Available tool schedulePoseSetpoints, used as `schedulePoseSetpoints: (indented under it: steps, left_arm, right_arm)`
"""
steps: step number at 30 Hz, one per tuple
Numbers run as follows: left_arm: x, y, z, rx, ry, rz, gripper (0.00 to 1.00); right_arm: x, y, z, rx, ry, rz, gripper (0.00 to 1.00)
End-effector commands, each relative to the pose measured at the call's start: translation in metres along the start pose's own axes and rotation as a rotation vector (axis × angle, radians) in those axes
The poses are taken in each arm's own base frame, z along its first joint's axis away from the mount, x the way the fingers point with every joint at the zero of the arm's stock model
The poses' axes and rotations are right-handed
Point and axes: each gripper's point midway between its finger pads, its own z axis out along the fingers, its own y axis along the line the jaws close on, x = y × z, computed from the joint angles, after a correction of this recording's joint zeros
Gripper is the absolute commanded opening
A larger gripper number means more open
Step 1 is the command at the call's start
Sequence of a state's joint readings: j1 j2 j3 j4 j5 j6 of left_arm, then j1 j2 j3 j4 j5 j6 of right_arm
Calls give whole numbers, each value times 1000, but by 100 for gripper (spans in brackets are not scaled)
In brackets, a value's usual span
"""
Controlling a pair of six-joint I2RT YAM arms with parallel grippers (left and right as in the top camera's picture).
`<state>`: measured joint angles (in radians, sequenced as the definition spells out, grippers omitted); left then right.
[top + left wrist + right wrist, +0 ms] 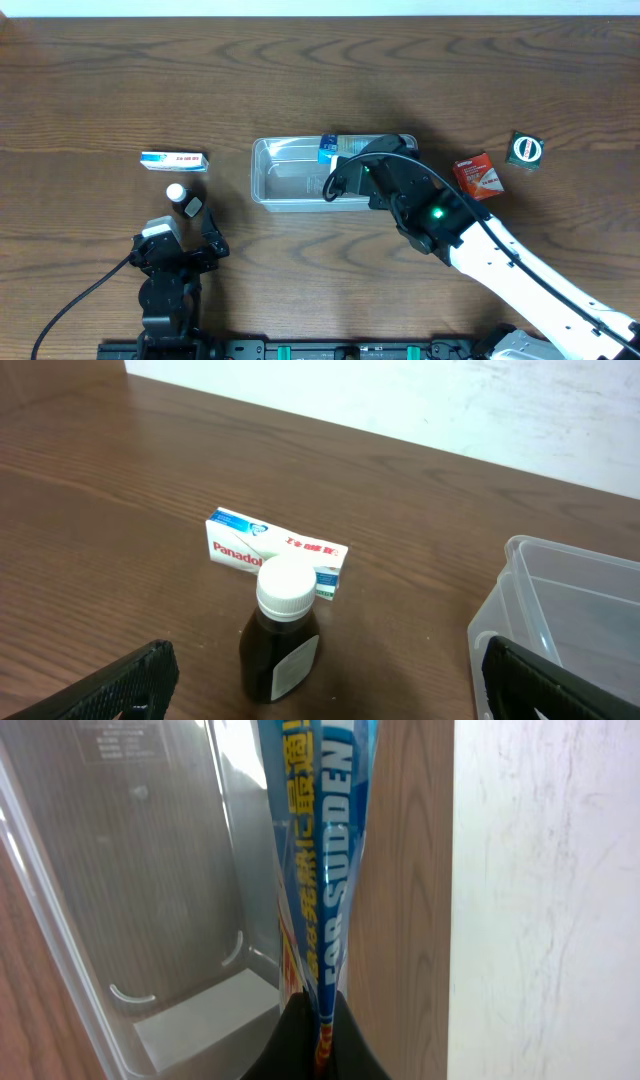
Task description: Pack container
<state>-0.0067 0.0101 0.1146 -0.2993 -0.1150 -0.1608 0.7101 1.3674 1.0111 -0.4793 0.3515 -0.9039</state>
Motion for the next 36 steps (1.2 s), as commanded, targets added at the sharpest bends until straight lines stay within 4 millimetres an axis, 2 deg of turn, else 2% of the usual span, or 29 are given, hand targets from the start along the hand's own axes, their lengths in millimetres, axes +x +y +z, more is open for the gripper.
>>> schedulePoseSetpoints:
  steps: [1, 8, 11, 15, 24, 28, 31, 33, 34, 35, 36]
  left_arm:
    - [12, 4, 2, -14, 36, 3, 98]
    - [12, 4, 2, -15, 35, 3, 98]
    - [12, 4, 2, -15, 36, 3, 98]
    - [12, 4, 2, -15, 36, 3, 98]
    - [12, 4, 2, -15, 36, 3, 98]
    - [12, 4, 2, -14, 36, 3, 98]
    - [12, 4, 2, -15, 36, 3, 98]
    - [12, 4, 2, -15, 36, 3, 98]
    - [12, 4, 2, -14, 36, 3, 98]
    - [12, 4, 2, -14, 36, 3, 98]
    - [12, 4, 2, -15, 36, 3, 98]
  right_arm:
    - [-2, -12, -6, 13, -33, -7, 1]
    - [1, -12, -3, -21, -67, 12, 1]
    - [3, -13, -2, -24, -68, 20, 6]
    - [3, -14, -2, -20, -69, 22, 27]
    - [1, -15, -2, -19, -78, 25, 33]
    - [-10, -8, -3, -63, -137, 49, 38]
    - [-22, 1, -6, -119, -206, 98, 55]
    - [-34, 9, -11, -182, -269, 165, 78]
    - [-39, 13, -13, -213, -296, 200, 93]
    - [-46, 17, -16, -250, -328, 241, 99]
    - [-52, 21, -20, -288, -358, 274, 99]
